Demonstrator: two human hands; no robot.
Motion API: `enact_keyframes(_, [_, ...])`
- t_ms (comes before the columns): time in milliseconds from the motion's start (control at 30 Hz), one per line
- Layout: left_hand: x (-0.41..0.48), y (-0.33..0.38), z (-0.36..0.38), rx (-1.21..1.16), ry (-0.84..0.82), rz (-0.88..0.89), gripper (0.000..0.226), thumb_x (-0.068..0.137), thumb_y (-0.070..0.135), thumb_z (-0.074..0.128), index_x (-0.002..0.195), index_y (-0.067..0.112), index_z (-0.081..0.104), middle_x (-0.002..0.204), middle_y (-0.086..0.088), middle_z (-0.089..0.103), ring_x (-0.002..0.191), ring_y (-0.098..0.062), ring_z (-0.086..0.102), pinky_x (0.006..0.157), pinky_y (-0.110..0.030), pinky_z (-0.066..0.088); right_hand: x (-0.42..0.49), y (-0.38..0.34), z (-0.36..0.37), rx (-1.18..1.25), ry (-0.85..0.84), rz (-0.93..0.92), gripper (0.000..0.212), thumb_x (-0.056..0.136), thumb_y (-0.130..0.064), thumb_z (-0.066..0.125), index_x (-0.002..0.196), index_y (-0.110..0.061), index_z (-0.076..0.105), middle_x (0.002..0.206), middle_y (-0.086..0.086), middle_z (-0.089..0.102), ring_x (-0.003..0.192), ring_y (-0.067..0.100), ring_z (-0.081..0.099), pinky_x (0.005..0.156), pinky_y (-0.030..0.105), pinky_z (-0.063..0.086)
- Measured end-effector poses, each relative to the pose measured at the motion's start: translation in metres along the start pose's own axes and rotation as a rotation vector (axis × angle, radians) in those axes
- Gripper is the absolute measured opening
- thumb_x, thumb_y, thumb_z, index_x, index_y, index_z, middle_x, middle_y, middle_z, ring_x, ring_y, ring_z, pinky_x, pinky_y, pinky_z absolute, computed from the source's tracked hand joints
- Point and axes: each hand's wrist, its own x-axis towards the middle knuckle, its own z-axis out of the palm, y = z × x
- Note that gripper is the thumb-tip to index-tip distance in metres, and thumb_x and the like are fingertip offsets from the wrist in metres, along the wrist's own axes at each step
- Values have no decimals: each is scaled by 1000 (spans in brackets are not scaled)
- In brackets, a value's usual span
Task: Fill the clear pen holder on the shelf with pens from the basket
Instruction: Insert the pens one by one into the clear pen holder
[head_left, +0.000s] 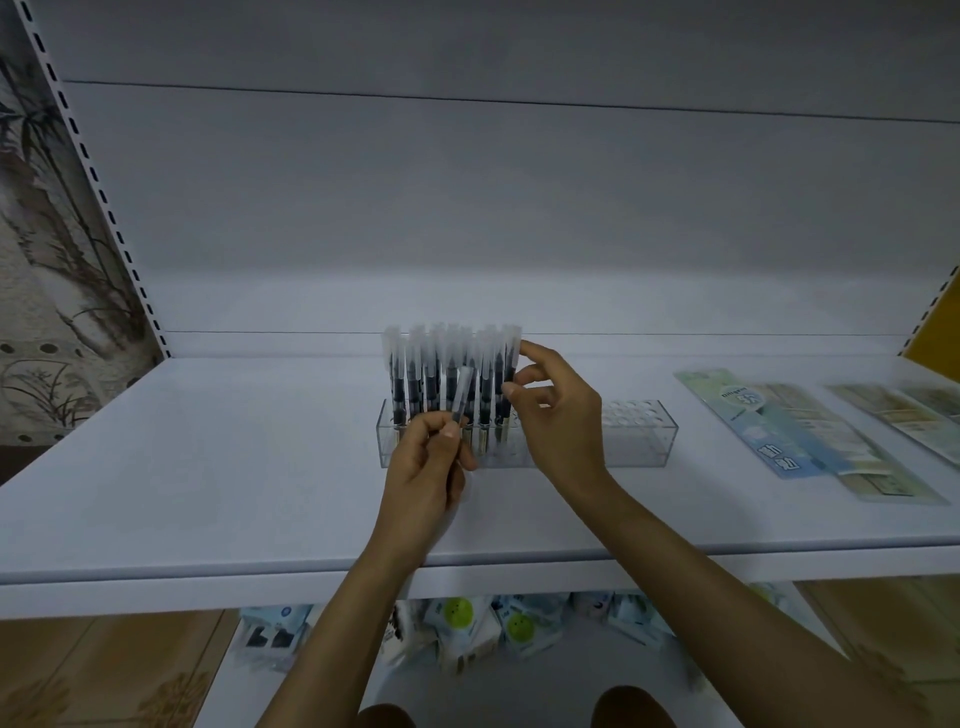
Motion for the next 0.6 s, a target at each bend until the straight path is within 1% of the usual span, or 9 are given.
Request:
enact_keyframes(67, [0, 0, 0, 5, -1, 6, 19, 101, 18, 39, 98, 7, 54, 69, -7, 56, 48, -12, 37, 44, -21, 33, -3, 5, 3, -21, -1, -26, 41, 89, -7, 61, 127, -19, 59, 82, -5, 59, 75, -7, 58, 66, 6, 47])
enact_keyframes(133, [0, 0, 0, 9, 0, 9, 20, 102, 17, 38, 98, 5, 53, 70, -7, 56, 47, -11, 37, 44, -20, 33, -6, 9, 5, -36, -9, -31, 45, 88, -5, 62, 130, -19, 57, 85, -4, 60, 74, -5, 58, 69, 7, 48])
enact_keyframes(267, [0, 0, 0, 20, 3, 10, 20, 102, 16, 37, 100, 3, 52, 68, -4, 57, 47, -11, 38, 44, -20, 34, -9, 12, 7, -71, -24, -46, 48, 87, -2, 63, 131, -18, 55, 86, -4, 61, 73, -1, 59, 70, 6, 48])
enact_keyframes(333, [0, 0, 0, 19, 5, 7, 20, 102, 16, 37, 100, 3, 53, 67, -3, 56, 47, -11, 38, 44, -20, 34, -9, 11, 6, -59, -21, -21, 46, 87, -4, 63, 131, -18, 56, 84, -7, 61, 72, -1, 60, 68, 9, 49])
enact_keyframes(433, [0, 0, 0, 13, 8, -1, 20, 102, 16, 38, 100, 4, 53, 68, -5, 56, 47, -11, 37, 44, -19, 34, -9, 11, 5, -45, -10, 21, 42, 86, -9, 66, 126, -16, 57, 80, -14, 60, 70, -5, 61, 65, 5, 46])
enact_keyframes(600, [0, 0, 1, 9, 9, -2, 20, 102, 16, 38, 102, 4, 53, 68, -5, 56, 47, -10, 37, 43, -19, 34, -10, 11, 2, -34, -2, 46, 35, 86, -11, 67, 119, -12, 57, 81, -17, 60, 70, -9, 61, 66, 6, 47])
